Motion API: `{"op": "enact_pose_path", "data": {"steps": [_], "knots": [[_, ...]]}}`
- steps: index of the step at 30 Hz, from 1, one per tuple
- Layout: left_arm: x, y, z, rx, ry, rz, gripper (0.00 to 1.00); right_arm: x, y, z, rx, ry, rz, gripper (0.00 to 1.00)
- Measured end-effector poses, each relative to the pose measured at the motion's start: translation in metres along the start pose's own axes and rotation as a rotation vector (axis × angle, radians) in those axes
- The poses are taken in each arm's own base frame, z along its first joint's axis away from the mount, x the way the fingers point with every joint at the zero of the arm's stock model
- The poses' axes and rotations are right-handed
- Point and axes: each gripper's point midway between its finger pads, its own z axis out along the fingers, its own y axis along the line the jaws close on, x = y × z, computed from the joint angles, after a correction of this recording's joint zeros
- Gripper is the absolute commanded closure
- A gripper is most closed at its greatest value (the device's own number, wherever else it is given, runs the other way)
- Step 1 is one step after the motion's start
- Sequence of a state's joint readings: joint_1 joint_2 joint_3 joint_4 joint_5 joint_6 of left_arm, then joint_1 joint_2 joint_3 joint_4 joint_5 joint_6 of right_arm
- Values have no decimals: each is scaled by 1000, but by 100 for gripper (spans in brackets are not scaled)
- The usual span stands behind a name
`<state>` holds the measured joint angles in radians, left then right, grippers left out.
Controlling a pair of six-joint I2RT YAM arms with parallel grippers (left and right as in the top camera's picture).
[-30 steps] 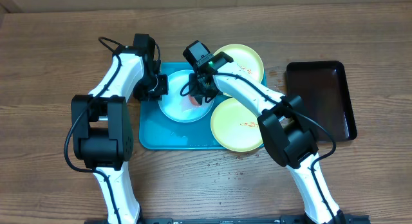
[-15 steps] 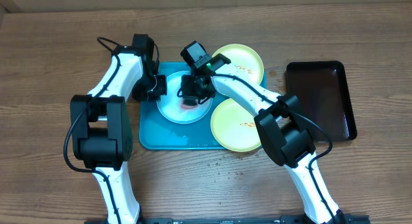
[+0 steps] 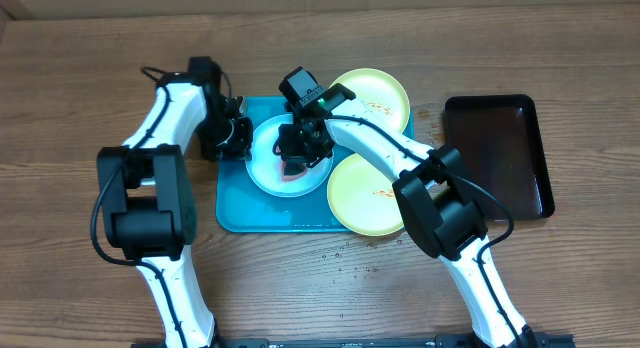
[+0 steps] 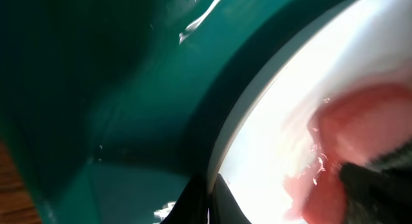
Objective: Clean dirty plates on tray and stack at the side
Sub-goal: 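Scrub white plate with sponge while left gripper holds its rim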
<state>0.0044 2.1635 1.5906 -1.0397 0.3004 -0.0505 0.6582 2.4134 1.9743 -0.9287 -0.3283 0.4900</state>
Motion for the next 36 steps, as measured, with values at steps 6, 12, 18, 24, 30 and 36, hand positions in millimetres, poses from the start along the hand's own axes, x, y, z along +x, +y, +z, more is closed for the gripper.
{"op": "enact_pose_path", "data": {"steps": [6, 12, 18, 24, 30, 36], "knots": [[5, 3, -4, 107, 21, -22, 96, 12, -10, -9, 121, 39, -12, 96], [2, 7, -8, 139, 9, -31, 96, 5, -26, -25, 295, -4, -41, 96], [1, 9, -9, 139, 3, -35, 96, -20, -42, -31, 398, -120, -60, 96], [1, 9, -9, 139, 2, -35, 96, -39, -31, -26, 353, -194, -74, 96], [1, 10, -9, 134, 3, -35, 96, -37, -13, -9, 213, -145, -100, 96], [0, 12, -10, 134, 1, -40, 96, -25, 20, 2, -10, -50, -152, 96]]}}
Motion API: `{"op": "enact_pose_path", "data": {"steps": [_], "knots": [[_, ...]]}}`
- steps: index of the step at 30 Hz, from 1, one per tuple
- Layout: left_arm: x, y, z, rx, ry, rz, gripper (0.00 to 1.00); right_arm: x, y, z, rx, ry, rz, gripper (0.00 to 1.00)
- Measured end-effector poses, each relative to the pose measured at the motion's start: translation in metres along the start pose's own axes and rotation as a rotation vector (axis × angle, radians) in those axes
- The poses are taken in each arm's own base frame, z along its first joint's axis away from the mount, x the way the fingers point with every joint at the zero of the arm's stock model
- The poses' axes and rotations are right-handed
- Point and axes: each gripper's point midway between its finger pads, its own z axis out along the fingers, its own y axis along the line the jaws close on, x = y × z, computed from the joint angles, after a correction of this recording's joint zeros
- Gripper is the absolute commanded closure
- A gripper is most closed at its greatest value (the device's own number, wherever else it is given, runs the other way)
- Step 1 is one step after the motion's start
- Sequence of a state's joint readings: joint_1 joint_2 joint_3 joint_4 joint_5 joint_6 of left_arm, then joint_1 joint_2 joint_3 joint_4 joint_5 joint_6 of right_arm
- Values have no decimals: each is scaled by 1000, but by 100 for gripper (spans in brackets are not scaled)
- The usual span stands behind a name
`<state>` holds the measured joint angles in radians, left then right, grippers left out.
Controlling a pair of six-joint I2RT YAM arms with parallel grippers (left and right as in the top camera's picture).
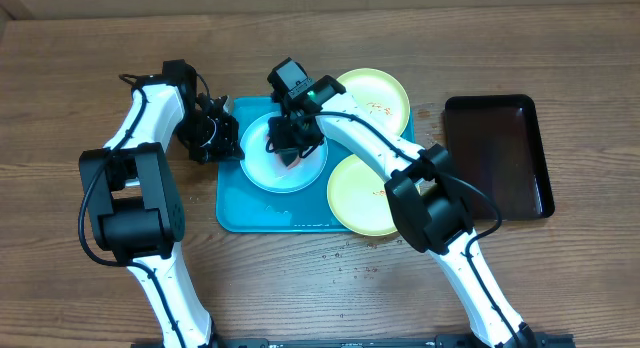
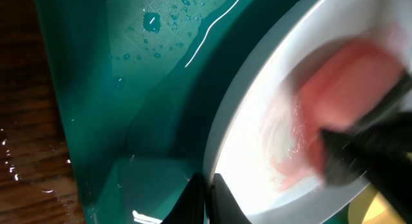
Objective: Clean dirty plates on tray and stack at the side
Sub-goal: 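Scrub white plate with sponge while left gripper holds its rim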
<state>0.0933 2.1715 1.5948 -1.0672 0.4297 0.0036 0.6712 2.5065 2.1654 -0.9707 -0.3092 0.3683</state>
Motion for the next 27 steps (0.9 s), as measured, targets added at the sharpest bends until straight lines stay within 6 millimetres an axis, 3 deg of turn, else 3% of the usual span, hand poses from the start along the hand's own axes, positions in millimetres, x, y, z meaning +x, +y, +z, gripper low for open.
{"op": "enact_pose_path", "data": {"steps": [7, 14, 17, 23, 27], "knots": [[1, 0, 0, 1, 2, -1, 96, 33, 19, 2, -119, 149, -7, 96], [1, -1, 0, 5, 2, -1, 96, 53, -1, -6, -8, 227, 6, 96], [1, -3, 1, 9, 4, 4, 96, 48, -19, -13, 95, 205, 15, 96], [0, -5, 1, 14, 1, 7, 96, 20, -52, -23, 242, 92, 38, 96], [-1, -5, 1, 15, -1, 8, 96, 0, -53, -22, 258, 7, 40, 96]]}}
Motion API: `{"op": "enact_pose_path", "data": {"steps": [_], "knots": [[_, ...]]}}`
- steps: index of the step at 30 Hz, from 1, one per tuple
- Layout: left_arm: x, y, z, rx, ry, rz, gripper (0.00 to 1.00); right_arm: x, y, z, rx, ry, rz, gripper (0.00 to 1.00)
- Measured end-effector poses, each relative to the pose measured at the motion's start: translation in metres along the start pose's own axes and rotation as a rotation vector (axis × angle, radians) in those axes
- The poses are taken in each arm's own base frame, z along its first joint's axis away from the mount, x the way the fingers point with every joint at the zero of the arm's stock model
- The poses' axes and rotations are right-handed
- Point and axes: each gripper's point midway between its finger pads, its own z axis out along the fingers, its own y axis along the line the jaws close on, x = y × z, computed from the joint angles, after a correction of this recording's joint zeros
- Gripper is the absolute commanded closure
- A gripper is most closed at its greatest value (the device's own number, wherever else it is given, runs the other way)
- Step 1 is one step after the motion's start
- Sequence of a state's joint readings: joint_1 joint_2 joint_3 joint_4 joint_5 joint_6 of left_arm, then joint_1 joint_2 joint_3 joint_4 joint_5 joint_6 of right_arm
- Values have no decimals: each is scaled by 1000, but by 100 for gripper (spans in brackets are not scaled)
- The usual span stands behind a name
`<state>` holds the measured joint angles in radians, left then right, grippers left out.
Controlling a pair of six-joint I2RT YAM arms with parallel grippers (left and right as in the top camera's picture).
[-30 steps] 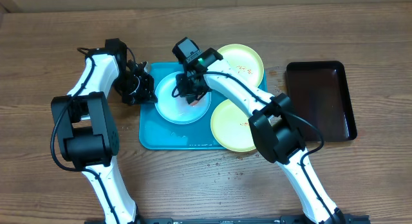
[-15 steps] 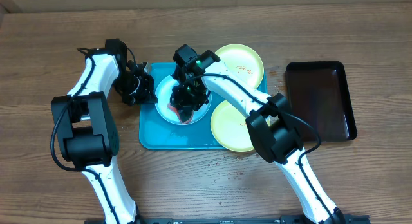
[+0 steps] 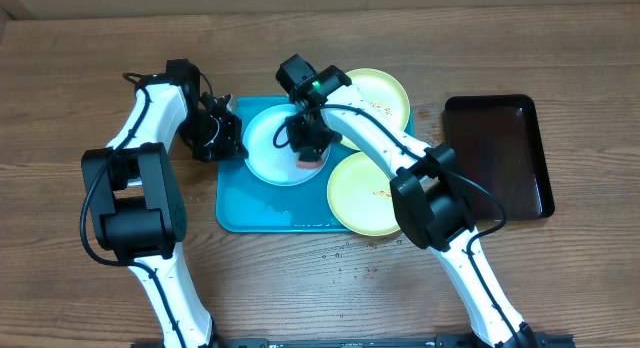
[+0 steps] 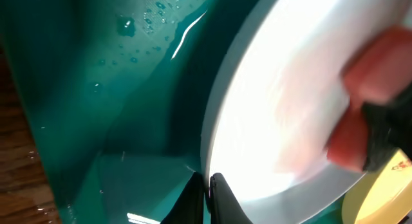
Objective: Clean dirty plates on tray and stack at the side
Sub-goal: 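Scrub white plate with sponge while left gripper holds its rim, then lift sponge away with right gripper toward the back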
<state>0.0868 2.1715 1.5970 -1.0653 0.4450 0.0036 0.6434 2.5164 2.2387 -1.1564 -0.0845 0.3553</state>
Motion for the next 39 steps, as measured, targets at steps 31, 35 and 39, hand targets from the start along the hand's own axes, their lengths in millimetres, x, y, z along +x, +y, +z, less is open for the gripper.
{"op": "enact_pose_path", "data": {"steps": [31, 35, 39], "knots": [[1, 6, -8, -55, -11, 4, 96, -73, -9, -130, -392, -173, 84, 96], [-3, -1, -37, -95, -87, 37, 96, -76, -52, -192, -383, -240, 147, 96], [-3, -7, -77, -193, -187, 70, 96, -66, -89, -228, -355, -263, 198, 96]]}}
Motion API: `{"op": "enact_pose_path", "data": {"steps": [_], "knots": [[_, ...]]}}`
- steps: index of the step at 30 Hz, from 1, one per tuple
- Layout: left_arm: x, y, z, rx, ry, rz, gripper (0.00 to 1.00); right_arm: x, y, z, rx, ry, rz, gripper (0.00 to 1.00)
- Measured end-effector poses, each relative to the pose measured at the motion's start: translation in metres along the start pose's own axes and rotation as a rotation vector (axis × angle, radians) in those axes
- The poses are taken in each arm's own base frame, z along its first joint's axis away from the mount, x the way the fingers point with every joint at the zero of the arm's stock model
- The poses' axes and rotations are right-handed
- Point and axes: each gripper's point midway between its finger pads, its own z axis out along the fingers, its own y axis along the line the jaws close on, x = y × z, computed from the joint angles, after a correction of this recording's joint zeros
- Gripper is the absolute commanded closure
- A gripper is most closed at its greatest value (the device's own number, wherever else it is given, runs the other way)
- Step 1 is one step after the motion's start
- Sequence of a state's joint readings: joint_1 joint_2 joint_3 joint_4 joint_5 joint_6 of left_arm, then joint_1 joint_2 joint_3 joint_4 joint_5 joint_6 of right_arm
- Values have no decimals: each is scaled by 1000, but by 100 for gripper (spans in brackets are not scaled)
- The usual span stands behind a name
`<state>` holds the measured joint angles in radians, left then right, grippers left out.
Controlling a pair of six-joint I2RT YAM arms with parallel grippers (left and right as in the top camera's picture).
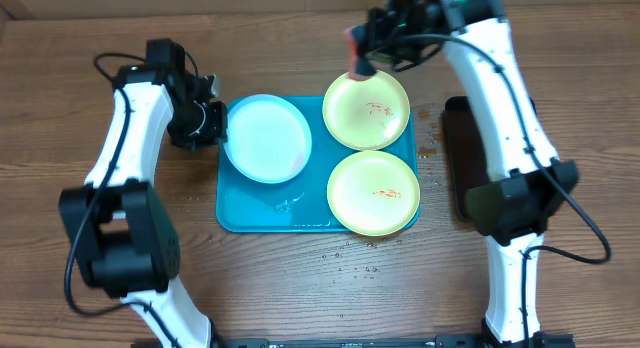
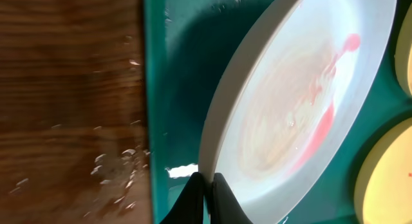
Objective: Clean dirty plates on tray and stack at the side
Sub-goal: 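Lift sponge away with right gripper toward the back, then lift white plate with left gripper and place it left of tray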
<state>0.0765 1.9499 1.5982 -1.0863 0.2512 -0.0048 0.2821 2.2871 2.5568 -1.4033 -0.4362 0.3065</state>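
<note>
A white plate (image 1: 265, 138) sits at the left end of the teal tray (image 1: 300, 213), tilted, with its left rim pinched by my left gripper (image 1: 207, 123). In the left wrist view the fingertips (image 2: 206, 192) are shut on the rim of the white plate (image 2: 302, 102), whose face carries pink streaks. My right gripper (image 1: 365, 43) is raised at the back, shut on a pink sponge (image 1: 356, 60), over the far edge of the upper yellow-green plate (image 1: 367, 110). The lower yellow-green plate (image 1: 373, 193) lies on the tray's right corner. Both show reddish stains.
A dark brown tray (image 1: 530, 138) lies on the table to the right, partly behind the right arm. Water drops and crumbs dot the wood (image 1: 345, 258) in front of the teal tray. Bare wood table (image 2: 64, 89) lies left of the tray.
My right gripper with the sponge has left the white plate and now sits at the back by the upper yellow-green plate. The left gripper still grips the rim, shifted slightly left.
My left gripper pinched the white plate's rim at every moment. The sponge in my right gripper lay on the plate's lower middle, then on its upper part, then on its right side. Now the sponge is off it and pink streaks show on the plate.
</note>
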Motion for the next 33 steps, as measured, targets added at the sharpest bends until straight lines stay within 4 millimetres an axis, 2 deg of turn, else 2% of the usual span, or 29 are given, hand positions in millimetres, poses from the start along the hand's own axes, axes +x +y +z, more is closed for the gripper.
{"op": "enact_pose_path", "data": {"steps": [5, 11, 18, 25, 33], "knots": [[-1, -7, -32, -145, -80, 33, 96, -1, -37, -16, 63, 12, 58, 96], [6, -18, -47, -366, -115, 68, 96, -3, -60, -24, 123, 8, 88, 96], [17, -31, -59, -637, -156, 117, 96, -3, -65, -25, 151, 5, 84, 96], [20, -57, -82, -877, -302, 173, 96, -3, -66, -25, 158, 4, 83, 96], [16, -81, -107, -1034, -465, 237, 96, -1, -67, -26, 161, 12, 85, 96]]}}
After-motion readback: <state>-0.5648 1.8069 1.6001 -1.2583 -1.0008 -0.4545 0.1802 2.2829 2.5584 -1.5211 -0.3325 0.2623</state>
